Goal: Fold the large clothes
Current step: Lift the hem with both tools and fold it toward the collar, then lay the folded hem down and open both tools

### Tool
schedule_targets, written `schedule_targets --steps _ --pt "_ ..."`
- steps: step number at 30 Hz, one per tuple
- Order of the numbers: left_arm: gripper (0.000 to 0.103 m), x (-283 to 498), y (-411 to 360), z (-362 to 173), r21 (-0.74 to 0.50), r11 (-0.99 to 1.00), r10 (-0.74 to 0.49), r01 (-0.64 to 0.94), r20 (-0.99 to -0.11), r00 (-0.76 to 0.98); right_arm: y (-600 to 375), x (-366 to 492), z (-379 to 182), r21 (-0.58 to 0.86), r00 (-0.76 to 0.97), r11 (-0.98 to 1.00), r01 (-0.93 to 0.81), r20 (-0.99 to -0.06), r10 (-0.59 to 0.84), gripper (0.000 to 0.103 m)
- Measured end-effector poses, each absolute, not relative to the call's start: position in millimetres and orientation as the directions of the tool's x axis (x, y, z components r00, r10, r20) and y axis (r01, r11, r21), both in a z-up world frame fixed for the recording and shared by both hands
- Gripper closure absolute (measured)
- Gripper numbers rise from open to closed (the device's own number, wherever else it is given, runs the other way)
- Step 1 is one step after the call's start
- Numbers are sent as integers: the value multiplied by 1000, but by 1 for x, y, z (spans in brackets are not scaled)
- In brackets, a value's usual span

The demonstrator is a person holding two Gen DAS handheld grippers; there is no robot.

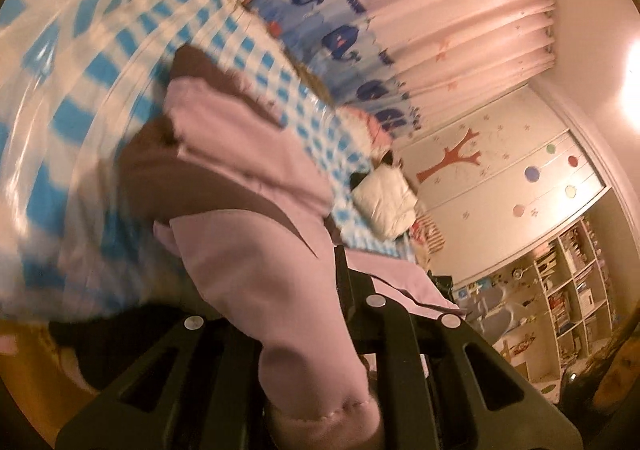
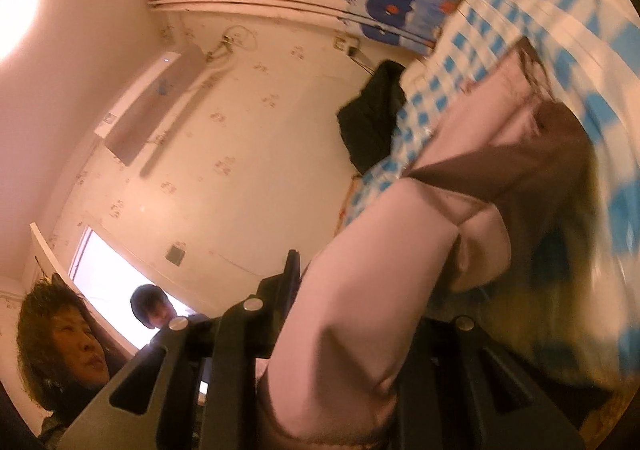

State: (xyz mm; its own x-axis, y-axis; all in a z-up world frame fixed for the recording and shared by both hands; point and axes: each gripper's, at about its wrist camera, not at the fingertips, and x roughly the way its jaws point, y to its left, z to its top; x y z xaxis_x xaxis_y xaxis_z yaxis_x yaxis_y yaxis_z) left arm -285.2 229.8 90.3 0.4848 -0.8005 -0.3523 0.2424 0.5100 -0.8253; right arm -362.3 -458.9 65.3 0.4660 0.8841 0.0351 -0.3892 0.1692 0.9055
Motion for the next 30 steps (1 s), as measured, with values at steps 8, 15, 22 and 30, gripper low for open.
schedule_targets --steps 8,15,22,30 --pt "93 -196 226 128 -821 503 -788 271 -307 533 -458 -275 106 894 510 190 -407 50 859 80" --pt "93 -91 220 138 -830 507 -768 233 -312 559 -460 -192 114 908 553 224 -354 11 833 80" --pt "93 -7 211 122 -836 517 -747 182 -337 573 -462 -111 94 931 590 250 -265 -48 806 80" --pt "93 64 206 78 -834 542 -716 103 -395 576 -459 -42 50 945 601 282 -162 -133 788 80"
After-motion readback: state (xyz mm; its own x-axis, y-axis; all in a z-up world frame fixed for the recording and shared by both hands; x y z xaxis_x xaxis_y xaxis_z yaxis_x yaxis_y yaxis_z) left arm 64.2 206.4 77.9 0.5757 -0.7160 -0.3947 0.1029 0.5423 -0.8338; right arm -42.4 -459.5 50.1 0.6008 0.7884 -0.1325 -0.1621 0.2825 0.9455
